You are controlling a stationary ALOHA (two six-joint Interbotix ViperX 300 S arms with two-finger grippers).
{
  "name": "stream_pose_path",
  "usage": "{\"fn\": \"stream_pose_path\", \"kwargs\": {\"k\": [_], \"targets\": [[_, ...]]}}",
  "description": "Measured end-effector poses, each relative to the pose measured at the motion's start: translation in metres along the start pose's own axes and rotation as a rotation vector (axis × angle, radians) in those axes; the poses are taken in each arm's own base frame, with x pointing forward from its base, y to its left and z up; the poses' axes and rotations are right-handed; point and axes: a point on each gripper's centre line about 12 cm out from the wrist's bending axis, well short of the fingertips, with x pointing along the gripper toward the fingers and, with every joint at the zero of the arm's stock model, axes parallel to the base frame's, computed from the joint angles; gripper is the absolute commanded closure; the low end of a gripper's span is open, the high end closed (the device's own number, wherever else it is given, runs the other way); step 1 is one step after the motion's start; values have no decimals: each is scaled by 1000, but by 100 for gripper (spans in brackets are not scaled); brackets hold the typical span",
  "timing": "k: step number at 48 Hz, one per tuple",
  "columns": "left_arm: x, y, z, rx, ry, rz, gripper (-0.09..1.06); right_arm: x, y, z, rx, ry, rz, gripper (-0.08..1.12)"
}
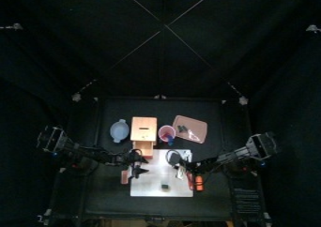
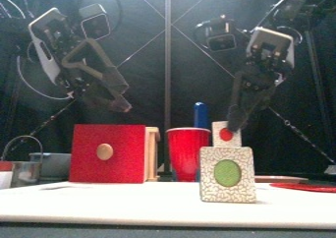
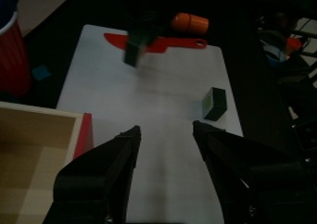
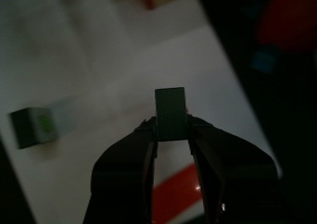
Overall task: Place sushi on board then cut the sushi with the knife then place the pieces on the plate
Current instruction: Place the 4 sushi pieces on the plate
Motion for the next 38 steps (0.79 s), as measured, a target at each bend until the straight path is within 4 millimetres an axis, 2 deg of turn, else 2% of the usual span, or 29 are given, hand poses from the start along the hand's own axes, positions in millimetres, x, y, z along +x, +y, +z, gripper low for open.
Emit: {"fn": "stream_pose_path", "kwargs": {"k": [8, 13, 22, 30, 38], "targets": [[-1, 0, -1, 0, 1, 1, 11, -22, -64, -5, 134, 0, -145, 52], [0, 0, -1, 0, 3, 1, 11, -31, -95, -9, 205, -20, -192, 52], [0, 0, -1, 0, 3, 1, 11, -30, -155, -15, 372, -45, -278, 52], [0, 0, -1, 0, 3, 1, 11, -19, -188, -13, 477, -68, -296, 52], [-1, 1, -2, 0, 6, 4, 11, 2, -208, -21, 524, -27, -316, 52]]}}
